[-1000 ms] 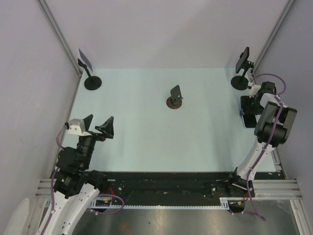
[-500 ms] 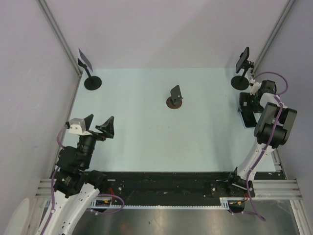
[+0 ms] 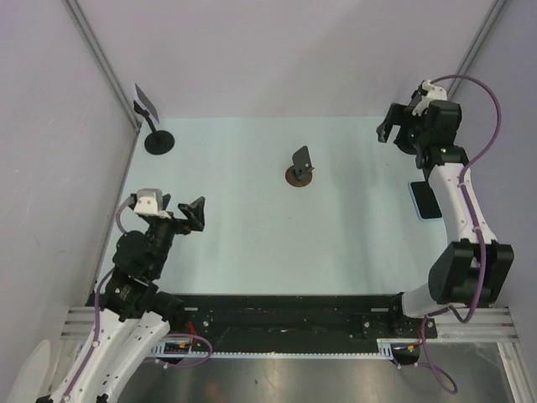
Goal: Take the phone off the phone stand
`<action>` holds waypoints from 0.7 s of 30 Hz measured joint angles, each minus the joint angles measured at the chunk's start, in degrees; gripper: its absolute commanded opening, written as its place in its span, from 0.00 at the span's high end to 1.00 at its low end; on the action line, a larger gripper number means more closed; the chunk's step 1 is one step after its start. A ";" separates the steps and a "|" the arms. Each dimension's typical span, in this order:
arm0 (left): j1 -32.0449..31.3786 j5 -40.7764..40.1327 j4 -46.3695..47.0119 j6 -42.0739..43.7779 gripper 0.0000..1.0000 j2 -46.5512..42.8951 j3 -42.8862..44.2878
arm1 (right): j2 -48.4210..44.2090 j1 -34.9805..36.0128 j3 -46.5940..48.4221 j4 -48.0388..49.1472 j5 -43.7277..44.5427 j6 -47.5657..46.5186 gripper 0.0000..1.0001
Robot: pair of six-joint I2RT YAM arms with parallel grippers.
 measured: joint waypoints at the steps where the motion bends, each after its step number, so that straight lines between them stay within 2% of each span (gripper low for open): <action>1: 0.00 -0.09 -0.13 -0.37 0.00 1.49 0.24 | -1.97 1.62 -0.42 0.42 -0.22 1.70 0.00; 4: 0.00 -0.02 -1.27 -2.36 0.00 6.56 2.01 | -9.16 4.44 -4.09 2.43 -1.88 7.21 0.00; 12: -0.02 2.51 -1.86 -11.08 0.00 21.18 10.27 | -32.74 4.31 -22.08 10.82 -6.75 18.69 0.00; 16: -0.48 4.11 -1.86 -15.54 0.00 30.29 14.25 | -44.50 4.85 -25.99 10.08 -6.34 20.00 0.00; 21: -3.45 5.03 -1.64 -17.68 0.00 44.06 20.61 | -55.10 10.80 -25.97 4.24 -1.53 15.26 0.00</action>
